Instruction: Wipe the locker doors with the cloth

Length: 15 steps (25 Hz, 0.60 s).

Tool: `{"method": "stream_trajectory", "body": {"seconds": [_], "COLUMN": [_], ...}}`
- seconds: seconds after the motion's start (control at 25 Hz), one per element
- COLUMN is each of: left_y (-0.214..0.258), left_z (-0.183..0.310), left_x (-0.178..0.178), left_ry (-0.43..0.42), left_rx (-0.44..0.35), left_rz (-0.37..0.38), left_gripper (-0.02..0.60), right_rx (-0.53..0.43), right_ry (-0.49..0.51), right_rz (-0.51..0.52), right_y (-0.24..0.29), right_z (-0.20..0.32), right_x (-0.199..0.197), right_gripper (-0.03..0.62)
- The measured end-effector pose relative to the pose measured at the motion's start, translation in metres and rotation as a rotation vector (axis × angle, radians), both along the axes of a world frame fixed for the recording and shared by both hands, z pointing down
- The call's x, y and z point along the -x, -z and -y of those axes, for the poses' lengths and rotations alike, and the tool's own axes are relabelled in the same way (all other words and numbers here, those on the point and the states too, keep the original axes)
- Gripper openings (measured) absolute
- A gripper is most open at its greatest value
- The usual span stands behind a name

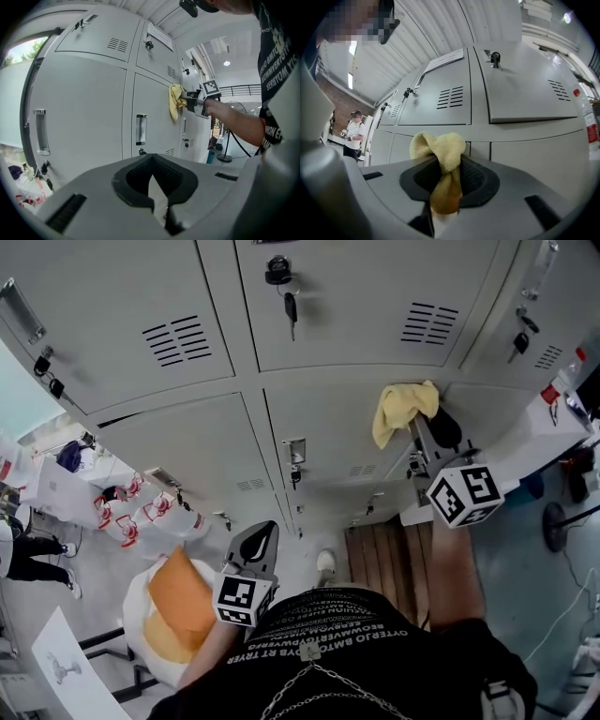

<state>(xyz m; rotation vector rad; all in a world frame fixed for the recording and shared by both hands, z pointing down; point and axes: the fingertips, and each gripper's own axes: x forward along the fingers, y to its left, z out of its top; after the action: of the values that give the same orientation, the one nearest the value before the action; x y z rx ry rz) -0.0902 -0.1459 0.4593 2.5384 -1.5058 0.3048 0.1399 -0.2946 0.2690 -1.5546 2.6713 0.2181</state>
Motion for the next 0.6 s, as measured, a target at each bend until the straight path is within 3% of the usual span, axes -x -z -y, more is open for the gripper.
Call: {"method": "stream_trajectory", "body": {"seconds": [0.28, 0.44, 0.6], "left_y": [-0.002, -0.008, -0.010], "left_z": [-0.002, -0.007, -0.008], "left_x": [0.001, 0.005, 0.007], "left_ry": [0.004, 0.014, 0.020], "left_rx": [0.000, 0.014, 0.018], "left_rz": [-0.001, -0.002, -0.002], "left_gripper": [0.003, 0.003, 0.003], "right_rx": [0.000, -0.075, -0.071], "right_ry": [-0.064, 0.023, 0.140], "right_rz": [0.009, 0.008, -0.028], "right_y": [0.004, 0.022, 0.015], "right_z": [-0.006, -0.029, -0.045], "right_x": [-0.019, 0.001, 0.046], "right_gripper": [0.095, 0.095, 0.095]}}
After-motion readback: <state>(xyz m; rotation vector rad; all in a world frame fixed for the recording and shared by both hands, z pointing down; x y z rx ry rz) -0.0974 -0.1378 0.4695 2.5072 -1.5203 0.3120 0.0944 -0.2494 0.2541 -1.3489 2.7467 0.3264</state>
